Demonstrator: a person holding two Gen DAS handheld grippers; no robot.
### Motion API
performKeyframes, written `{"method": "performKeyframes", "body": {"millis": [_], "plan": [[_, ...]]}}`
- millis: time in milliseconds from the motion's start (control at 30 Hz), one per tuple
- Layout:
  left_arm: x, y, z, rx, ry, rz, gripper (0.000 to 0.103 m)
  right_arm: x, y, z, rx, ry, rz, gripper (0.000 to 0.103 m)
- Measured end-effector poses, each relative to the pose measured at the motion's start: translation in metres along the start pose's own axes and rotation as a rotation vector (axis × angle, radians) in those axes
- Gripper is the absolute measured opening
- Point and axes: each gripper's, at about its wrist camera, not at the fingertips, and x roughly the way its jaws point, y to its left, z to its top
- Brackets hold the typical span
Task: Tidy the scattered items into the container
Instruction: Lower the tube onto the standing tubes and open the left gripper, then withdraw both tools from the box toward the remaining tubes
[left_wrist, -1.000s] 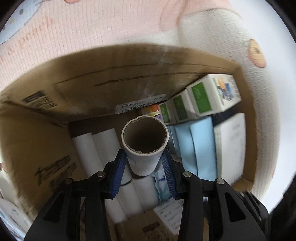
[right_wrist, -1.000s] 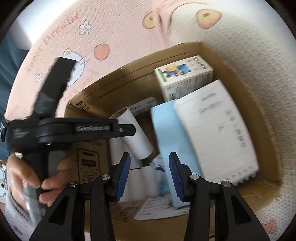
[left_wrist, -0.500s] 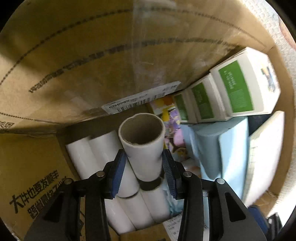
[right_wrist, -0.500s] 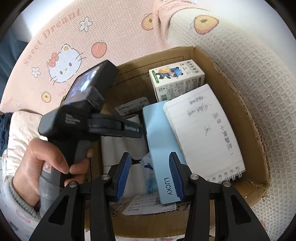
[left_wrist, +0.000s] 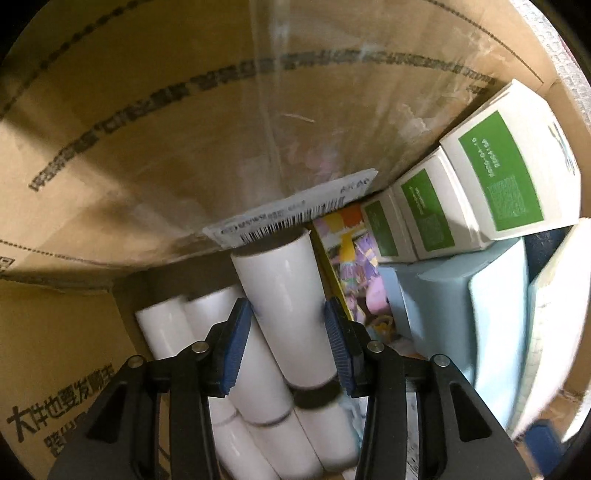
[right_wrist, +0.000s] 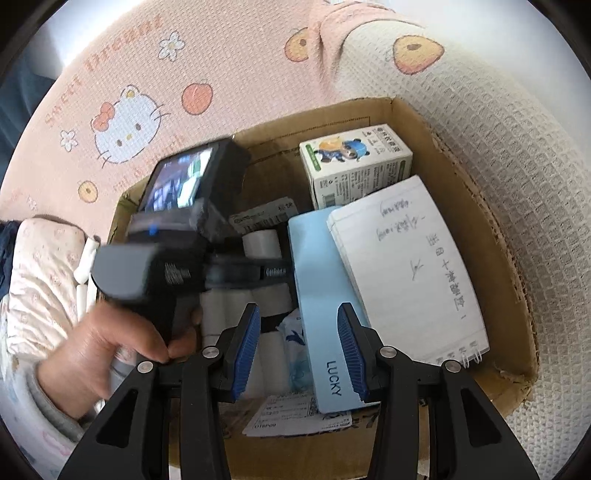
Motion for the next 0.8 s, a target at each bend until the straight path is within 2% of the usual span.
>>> {"method": "performKeyframes", "body": {"millis": [67,300,433,533,633,800], "plan": [[0.002,-0.005,-0.006,0.031,0.003,0.006,0.045,-0.001,0.002,0.002,-0.002,-0.007,-0.004,0.041],[-0.009,-0.005,-0.012,0.039,0.056,0.019,0.044,0.0,-0.003,-0.001,-0.013,0.014,-0.029,0.041],[-0.02,-0.01,-0.024,0.115,0.094,0.051,0.048,0.002,-0.005,-0.004,-0.006,0.026,-0.071,0.041],[-0.041,-0.01,-0.037,0.148,0.046,0.085,0.052,0.002,-0.006,-0.005,0.006,0.036,-0.092,0.041],[-0.07,-0.002,-0.046,0.104,0.0,0.037,0.054,-0.002,-0.002,-0.009,0.005,0.039,-0.125,0.041],[-0.118,0.01,-0.069,0.111,-0.1,0.003,0.056,-0.016,0.008,-0.017,-0.015,0.033,-0.153,0.043]]}}
